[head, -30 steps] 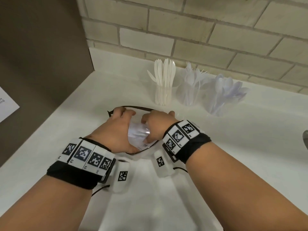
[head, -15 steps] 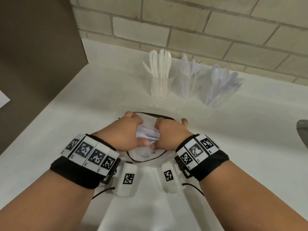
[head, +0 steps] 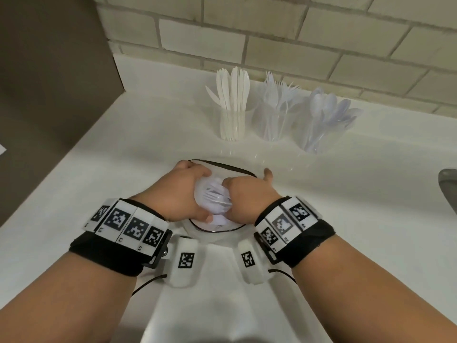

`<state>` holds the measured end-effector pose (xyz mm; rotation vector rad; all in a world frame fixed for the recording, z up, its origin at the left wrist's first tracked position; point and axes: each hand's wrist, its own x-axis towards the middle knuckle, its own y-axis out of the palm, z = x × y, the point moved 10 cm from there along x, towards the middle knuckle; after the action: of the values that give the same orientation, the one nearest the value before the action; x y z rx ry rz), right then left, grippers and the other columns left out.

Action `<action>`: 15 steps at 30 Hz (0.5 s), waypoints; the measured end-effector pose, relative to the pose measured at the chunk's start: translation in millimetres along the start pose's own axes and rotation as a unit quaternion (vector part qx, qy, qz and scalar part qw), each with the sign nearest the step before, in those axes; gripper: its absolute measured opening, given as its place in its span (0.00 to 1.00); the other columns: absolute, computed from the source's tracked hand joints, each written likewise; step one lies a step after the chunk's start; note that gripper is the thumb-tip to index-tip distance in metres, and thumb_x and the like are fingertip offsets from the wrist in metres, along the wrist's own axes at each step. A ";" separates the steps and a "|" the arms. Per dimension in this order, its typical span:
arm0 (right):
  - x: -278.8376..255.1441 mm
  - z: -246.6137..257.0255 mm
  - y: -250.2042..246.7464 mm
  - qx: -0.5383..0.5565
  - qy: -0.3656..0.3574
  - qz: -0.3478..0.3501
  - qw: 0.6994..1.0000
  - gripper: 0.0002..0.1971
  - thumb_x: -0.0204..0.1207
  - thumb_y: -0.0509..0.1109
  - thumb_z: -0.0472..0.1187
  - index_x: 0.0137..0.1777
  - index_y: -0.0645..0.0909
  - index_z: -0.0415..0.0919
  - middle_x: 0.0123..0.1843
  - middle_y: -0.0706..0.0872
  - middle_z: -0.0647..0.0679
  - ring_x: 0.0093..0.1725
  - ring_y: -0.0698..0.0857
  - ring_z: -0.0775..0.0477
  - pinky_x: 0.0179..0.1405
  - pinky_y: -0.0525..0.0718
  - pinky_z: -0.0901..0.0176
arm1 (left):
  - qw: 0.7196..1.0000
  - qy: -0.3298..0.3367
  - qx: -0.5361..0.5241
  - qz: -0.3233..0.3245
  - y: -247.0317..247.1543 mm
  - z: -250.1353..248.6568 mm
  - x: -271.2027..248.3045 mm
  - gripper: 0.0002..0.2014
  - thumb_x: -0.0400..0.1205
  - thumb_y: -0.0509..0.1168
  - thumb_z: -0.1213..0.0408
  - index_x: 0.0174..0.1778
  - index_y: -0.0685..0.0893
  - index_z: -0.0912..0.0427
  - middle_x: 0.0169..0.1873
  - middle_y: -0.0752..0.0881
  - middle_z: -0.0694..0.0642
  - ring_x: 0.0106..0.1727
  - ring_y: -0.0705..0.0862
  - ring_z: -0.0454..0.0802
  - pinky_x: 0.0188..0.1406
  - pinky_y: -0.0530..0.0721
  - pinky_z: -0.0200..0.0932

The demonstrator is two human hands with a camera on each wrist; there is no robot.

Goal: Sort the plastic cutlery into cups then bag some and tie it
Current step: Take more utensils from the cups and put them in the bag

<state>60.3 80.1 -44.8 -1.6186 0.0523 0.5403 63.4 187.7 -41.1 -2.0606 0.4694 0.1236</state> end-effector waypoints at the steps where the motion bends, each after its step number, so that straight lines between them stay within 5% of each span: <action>1: 0.4 1.1 0.2 -0.010 0.001 -0.010 1.000 0.08 0.74 0.65 0.43 0.49 0.69 0.47 0.36 0.76 0.55 0.46 0.80 0.46 0.75 0.49 0.25 | 1.000 0.002 -0.004 0.001 0.0 -0.6 0.5 0.51 0.56 0.84 0.54 0.75 0.68 0.47 0.71 0.65 0.50 0.59 0.73 0.43 0.57 0.71 0.31; 8: -6.3 3.8 2.5 0.023 -0.061 0.018 0.998 0.08 0.80 0.63 0.43 0.56 0.71 0.43 0.52 0.76 0.48 0.64 0.78 0.44 0.80 0.49 0.34 | 0.998 -0.060 0.018 -0.016 -13.4 23.5 3.5 0.50 0.56 0.84 0.50 0.75 0.70 0.49 0.72 0.65 0.50 0.67 0.77 0.49 0.61 0.71 0.35; 15: -13.0 -2.3 -2.3 0.100 -0.087 0.000 0.991 0.06 0.81 0.63 0.44 0.53 0.69 0.44 0.52 0.81 0.48 0.60 0.80 0.44 0.80 0.54 0.40 | 0.999 -0.043 0.019 0.000 -16.7 20.9 1.7 0.41 0.63 0.82 0.52 0.72 0.72 0.43 0.65 0.74 0.49 0.64 0.77 0.48 0.59 0.73 0.39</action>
<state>50.3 74.7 -37.7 -1.3712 -0.0233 0.6538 73.4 212.4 -38.8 -2.0098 0.4161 0.2006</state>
